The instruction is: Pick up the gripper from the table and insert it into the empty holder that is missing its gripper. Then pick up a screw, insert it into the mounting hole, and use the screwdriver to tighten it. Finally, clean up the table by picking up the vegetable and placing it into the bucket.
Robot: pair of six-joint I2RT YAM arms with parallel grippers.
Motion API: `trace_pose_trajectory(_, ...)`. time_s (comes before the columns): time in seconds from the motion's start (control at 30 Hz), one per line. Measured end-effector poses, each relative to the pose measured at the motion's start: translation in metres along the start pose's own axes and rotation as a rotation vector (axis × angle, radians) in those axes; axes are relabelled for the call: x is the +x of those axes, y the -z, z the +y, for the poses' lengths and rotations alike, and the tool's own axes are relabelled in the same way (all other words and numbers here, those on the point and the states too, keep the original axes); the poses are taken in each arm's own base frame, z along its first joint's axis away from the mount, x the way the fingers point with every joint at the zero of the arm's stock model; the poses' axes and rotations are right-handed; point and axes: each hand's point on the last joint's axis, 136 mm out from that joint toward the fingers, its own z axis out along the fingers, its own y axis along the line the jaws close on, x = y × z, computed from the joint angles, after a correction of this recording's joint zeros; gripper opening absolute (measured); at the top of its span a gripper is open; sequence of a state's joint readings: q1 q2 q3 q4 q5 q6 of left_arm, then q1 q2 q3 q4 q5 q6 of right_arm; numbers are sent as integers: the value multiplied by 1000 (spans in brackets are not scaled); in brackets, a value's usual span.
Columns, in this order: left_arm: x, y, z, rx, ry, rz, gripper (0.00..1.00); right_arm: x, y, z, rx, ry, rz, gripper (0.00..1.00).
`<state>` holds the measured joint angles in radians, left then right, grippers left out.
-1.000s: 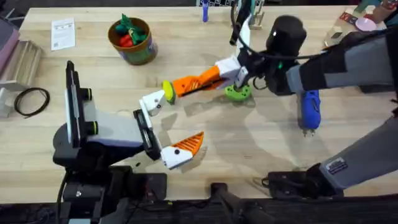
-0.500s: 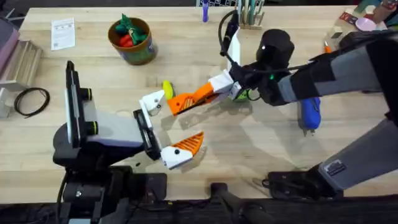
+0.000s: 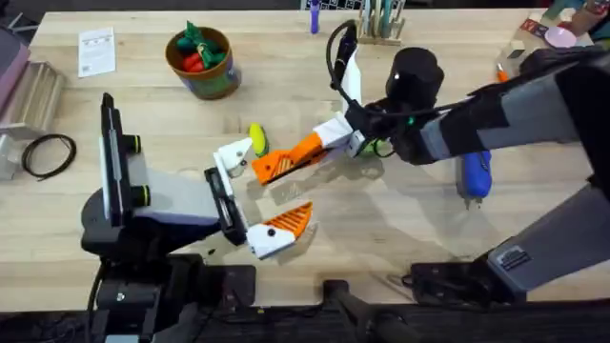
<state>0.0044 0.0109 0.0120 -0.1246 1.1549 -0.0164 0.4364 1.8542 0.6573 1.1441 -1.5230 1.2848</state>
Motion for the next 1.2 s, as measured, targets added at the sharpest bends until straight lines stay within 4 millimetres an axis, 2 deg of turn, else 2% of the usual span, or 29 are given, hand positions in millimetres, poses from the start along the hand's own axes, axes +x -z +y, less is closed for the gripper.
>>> trace_pose_trajectory(0.7,0,0,0,-1,0,0,986,-10,-6,10,-3,-10,17,8)
trace_pose_trajectory(1.2,0,0,1,-3,0,0,985,-9,-6,7,-2,-67,16,8)
